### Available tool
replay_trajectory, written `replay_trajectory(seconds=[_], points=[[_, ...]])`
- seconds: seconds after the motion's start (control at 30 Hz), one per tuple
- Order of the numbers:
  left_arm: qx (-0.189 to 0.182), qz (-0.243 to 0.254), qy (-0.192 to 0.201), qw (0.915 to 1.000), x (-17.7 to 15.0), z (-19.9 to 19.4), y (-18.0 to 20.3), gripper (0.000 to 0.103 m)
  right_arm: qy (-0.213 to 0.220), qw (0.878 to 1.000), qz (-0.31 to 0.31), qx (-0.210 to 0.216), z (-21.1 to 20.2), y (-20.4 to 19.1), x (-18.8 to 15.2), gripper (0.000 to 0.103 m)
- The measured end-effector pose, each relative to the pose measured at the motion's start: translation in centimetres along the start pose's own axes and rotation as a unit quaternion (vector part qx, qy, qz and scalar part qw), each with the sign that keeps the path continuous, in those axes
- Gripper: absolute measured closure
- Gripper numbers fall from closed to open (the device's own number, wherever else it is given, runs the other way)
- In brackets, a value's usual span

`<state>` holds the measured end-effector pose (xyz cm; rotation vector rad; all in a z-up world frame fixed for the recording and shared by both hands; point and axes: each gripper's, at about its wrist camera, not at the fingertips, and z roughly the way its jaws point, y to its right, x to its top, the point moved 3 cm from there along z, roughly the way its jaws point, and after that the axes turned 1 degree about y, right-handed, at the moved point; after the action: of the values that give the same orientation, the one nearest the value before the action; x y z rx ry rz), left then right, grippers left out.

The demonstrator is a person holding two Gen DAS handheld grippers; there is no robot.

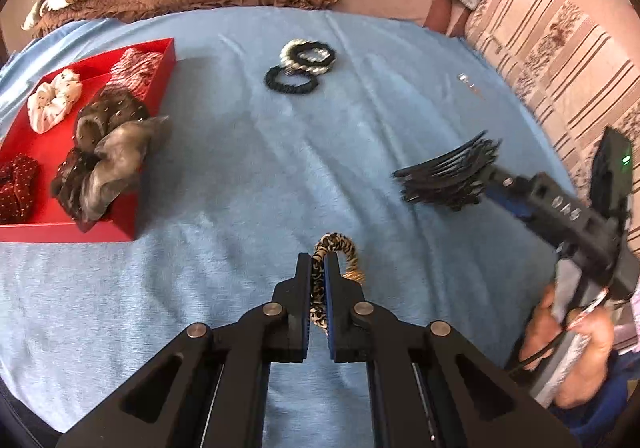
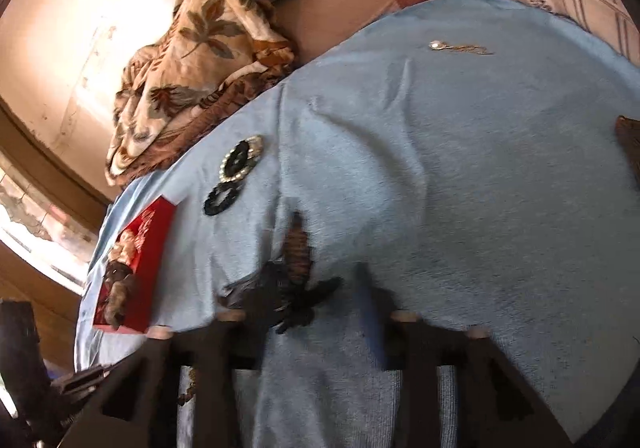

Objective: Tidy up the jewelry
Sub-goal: 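Carry the hair tie and claw clip toward the red tray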

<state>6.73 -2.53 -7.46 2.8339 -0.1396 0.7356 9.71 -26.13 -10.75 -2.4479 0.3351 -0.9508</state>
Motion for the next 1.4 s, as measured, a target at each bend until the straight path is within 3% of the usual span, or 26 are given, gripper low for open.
replay_trajectory(seconds=[0.23, 0.3, 0.57, 0.9, 1.07, 1.27, 1.4], points=[[0.008, -0.014, -0.017, 0.9997, -0.3, 1.8, -1.4, 0.097, -0.014, 1.000, 0.007, 0.005, 1.9, 0.3, 0.4, 0.051], [0.007, -0.016, -0.021, 0.9996, -0.3, 2.2, -1.4, 0.097, -0.021, 1.000, 0.002, 0.015, 2.3, 0.0, 0.4, 0.077], [-0.013, -0.024, -0.002, 0.9996, 0.0, 0.5, -1.1, 0.097, -0.013, 1.000, 0.004, 0.020, 1.8, 0.0, 0.2, 0.079], [-0.033, -0.047, 0.075, 0.9956, 1.8, -8.0, -3.5, 0.097, 0.001, 1.000, -0.003, 0.008, -0.6, -0.4, 1.1, 0.079], [-0.006, -0.076, 0.115, 0.9904, 3.4, -12.0, -8.8, 0.097, 0.005, 0.999, -0.035, 0.020, -2.0, -3.8, 2.6, 0.079], [0.058, -0.109, 0.135, 0.9831, 5.3, -13.7, -16.5, 0.097, -0.015, 0.993, -0.093, 0.067, -1.0, -11.6, 3.7, 0.079], [0.054, -0.148, 0.135, 0.9783, 5.5, -13.5, -20.7, 0.097, -0.036, 0.986, -0.135, 0.093, 0.9, -17.1, 3.3, 0.079]])
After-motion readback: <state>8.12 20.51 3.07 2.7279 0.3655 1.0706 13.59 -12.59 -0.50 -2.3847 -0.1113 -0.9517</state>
